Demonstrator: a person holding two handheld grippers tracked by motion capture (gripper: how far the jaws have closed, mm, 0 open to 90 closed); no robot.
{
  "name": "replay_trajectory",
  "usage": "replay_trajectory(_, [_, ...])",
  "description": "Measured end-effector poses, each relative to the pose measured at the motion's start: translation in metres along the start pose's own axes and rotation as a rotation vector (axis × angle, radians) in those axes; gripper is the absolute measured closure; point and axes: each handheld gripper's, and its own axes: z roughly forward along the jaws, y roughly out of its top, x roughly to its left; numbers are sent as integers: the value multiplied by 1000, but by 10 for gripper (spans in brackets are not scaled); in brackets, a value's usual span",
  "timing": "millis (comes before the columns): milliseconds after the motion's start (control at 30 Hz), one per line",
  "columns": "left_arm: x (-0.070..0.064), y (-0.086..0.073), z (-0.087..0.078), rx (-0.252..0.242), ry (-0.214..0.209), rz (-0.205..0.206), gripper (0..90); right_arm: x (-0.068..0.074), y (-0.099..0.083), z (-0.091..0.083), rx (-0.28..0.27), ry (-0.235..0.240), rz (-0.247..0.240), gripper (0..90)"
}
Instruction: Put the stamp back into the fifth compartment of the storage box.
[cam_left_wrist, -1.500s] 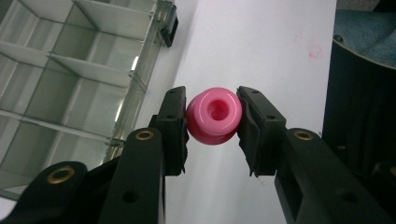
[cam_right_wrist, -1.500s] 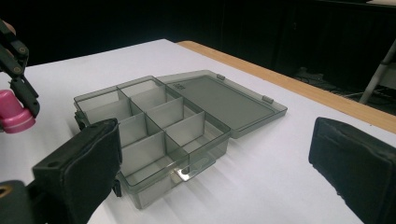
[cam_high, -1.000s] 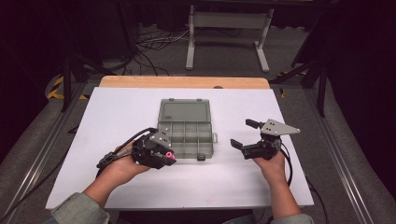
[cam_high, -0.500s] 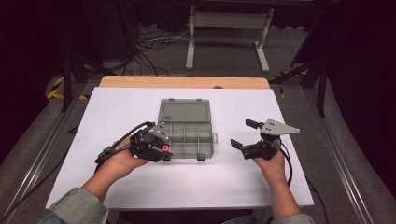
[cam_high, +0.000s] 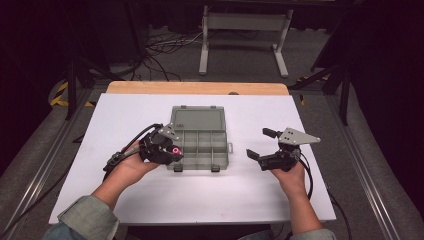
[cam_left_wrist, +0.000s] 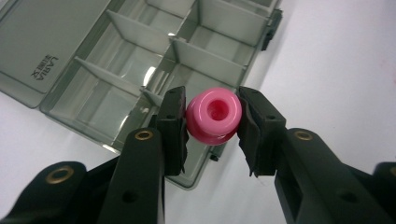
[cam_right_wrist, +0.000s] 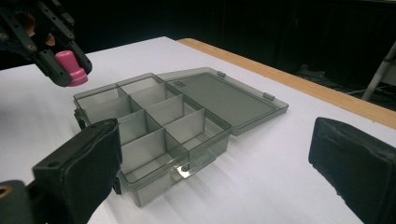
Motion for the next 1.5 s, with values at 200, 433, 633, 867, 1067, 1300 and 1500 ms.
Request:
replay_trajectory(200, [4,1,4,-10,30,-36,644,0,0,0,0,-2,-1,34])
replay_trajectory(433, [9,0,7,-17,59,-93,644,0,0,0,2,0,-3,35])
replay_trajectory(633, [16,-3,12,-21,75,-162,644,0,0,0,3,-1,-3,35])
replay_trajectory(867, [20,-4,15,-18,90,-191,644,0,0,0,3,-2,-4,35])
replay_trajectory(1067, [23,-5,18,-8,115,-211,643,0,0,0,3,-2,-5,35])
replay_trajectory(1300, [25,-7,21,-2,108,-224,643,-1,-1,0,3,-3,-4,35])
replay_trajectory(1500, [26,-10,27,10,93,-228,643,-1,-1,0,6,-3,-5,35])
